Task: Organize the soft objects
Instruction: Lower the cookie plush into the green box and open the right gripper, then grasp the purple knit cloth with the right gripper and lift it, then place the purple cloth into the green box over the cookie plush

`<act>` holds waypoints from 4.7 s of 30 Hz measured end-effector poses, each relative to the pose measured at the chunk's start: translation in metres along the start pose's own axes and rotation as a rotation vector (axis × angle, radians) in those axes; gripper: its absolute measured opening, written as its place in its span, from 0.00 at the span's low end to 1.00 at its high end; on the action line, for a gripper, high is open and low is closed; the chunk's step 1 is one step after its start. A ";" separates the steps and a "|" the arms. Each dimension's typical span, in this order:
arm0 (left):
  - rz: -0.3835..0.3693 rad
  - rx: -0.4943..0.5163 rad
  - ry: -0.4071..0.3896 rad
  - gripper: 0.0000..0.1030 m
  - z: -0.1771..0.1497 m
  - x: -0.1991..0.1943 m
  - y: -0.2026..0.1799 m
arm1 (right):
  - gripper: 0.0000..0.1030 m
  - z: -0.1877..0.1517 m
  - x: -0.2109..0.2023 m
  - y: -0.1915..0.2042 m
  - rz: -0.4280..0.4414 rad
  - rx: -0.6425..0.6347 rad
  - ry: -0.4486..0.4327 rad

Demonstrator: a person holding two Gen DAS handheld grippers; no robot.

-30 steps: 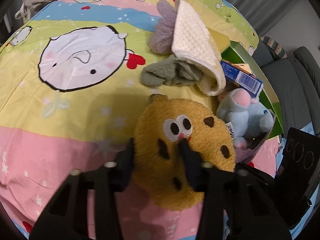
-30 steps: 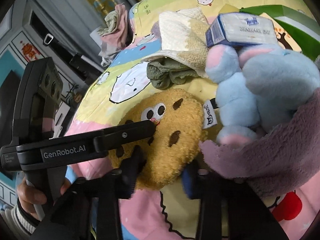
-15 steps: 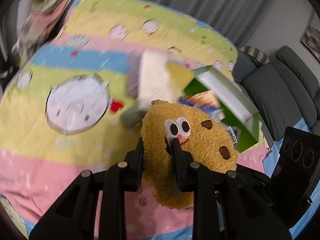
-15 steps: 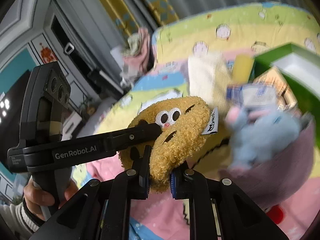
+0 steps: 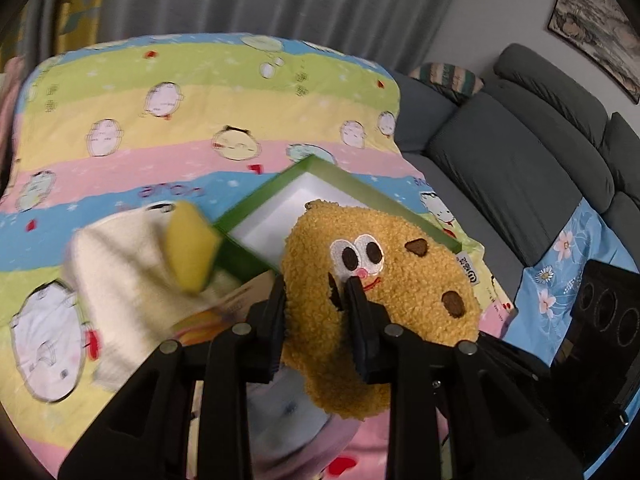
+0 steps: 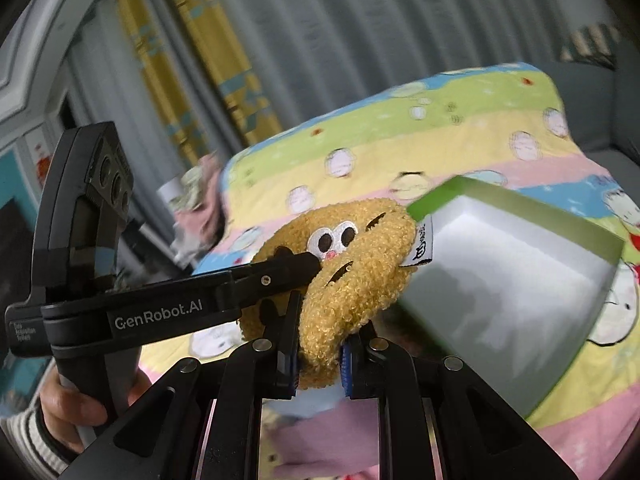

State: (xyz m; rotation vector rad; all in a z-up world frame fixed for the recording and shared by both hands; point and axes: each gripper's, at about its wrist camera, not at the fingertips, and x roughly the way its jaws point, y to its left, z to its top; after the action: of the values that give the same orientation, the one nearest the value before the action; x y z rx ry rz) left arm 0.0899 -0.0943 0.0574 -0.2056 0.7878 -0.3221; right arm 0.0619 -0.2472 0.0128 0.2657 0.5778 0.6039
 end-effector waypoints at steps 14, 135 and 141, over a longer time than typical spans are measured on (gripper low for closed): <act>0.117 0.055 0.105 0.95 0.029 0.083 -0.017 | 0.63 0.013 0.025 -0.060 -0.404 -0.028 0.086; 0.170 0.264 -0.085 0.96 -0.026 0.029 -0.049 | 0.73 0.001 -0.060 -0.060 -0.338 0.031 -0.067; 0.188 0.237 -0.155 0.99 -0.042 -0.006 -0.039 | 0.80 -0.005 -0.075 -0.039 -0.328 -0.010 -0.081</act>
State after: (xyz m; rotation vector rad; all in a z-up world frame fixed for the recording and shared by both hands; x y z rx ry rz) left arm 0.0480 -0.1311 0.0439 0.0657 0.6046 -0.2160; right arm 0.0266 -0.3225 0.0258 0.1794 0.5260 0.2774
